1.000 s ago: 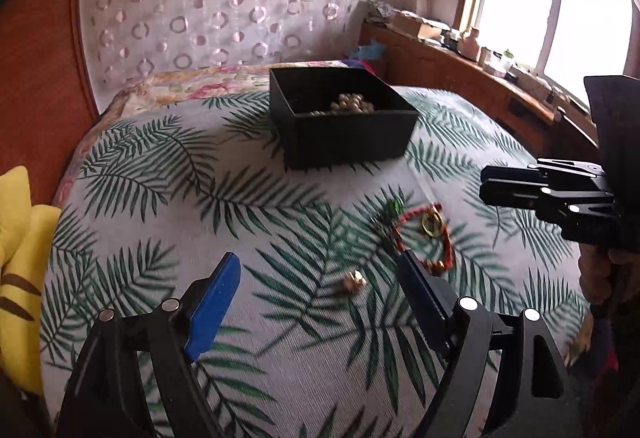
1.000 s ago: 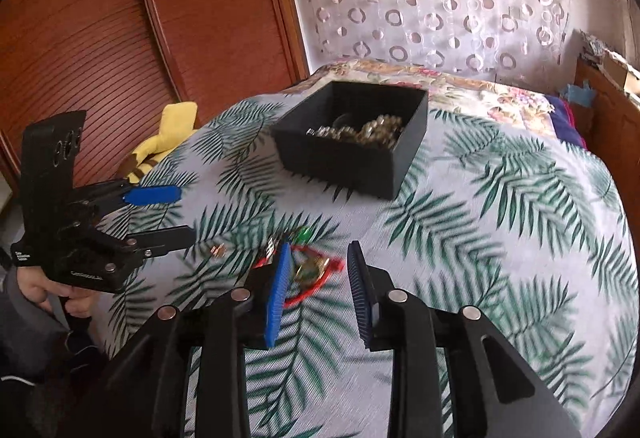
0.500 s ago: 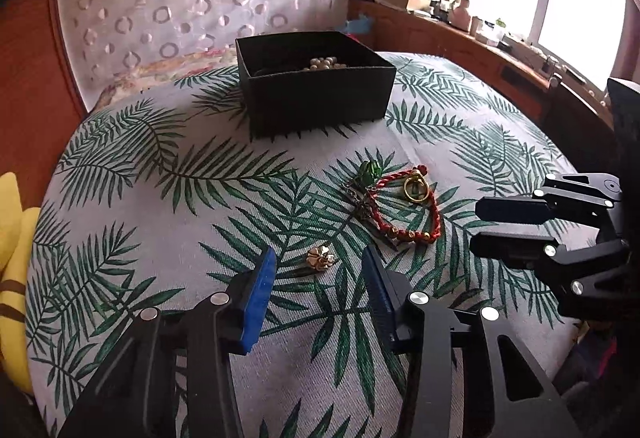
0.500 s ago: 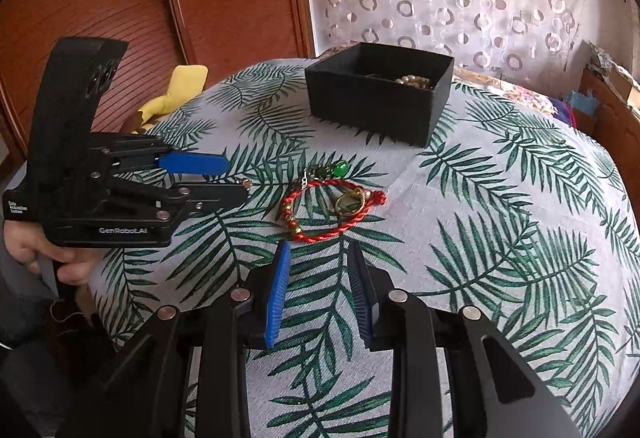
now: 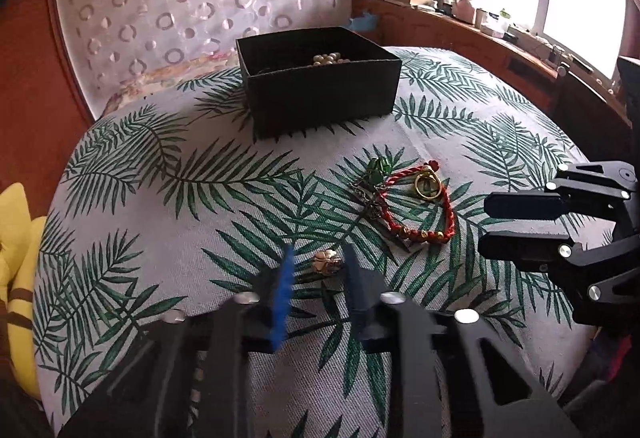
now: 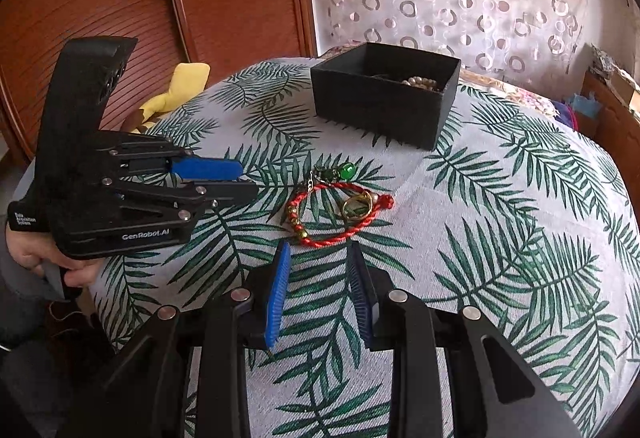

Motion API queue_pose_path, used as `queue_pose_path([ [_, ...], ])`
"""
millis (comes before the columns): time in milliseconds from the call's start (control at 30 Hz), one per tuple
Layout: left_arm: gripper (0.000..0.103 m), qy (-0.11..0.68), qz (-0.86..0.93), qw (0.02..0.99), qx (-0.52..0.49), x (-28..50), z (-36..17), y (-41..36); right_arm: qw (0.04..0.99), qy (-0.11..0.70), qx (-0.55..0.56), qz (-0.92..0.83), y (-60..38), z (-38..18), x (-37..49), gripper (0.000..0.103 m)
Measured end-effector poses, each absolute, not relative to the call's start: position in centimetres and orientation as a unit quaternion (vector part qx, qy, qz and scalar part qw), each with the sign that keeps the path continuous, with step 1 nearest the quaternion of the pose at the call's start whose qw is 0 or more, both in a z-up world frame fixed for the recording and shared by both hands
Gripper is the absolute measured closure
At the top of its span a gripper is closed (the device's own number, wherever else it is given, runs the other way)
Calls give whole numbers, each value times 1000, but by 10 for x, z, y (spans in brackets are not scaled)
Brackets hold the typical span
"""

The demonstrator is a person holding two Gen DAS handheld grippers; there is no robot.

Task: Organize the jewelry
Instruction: 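Move the left tool to the small gold charm and grasp it, then grasp the red cord bracelet with the right tool while the left tool holds the gold charm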

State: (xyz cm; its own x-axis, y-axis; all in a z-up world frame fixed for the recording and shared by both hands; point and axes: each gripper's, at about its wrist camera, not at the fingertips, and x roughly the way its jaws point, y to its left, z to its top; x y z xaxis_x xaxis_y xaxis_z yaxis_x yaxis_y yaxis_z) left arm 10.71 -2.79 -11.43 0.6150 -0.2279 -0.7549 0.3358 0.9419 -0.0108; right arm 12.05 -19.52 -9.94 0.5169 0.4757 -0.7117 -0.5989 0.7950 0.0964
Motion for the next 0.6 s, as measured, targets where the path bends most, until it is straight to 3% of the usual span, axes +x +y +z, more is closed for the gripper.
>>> queue_pose_path([
  [600, 89, 387, -158, 908, 27, 96, -99, -10, 836, 407, -136, 341, -156, -105, 147, 71],
])
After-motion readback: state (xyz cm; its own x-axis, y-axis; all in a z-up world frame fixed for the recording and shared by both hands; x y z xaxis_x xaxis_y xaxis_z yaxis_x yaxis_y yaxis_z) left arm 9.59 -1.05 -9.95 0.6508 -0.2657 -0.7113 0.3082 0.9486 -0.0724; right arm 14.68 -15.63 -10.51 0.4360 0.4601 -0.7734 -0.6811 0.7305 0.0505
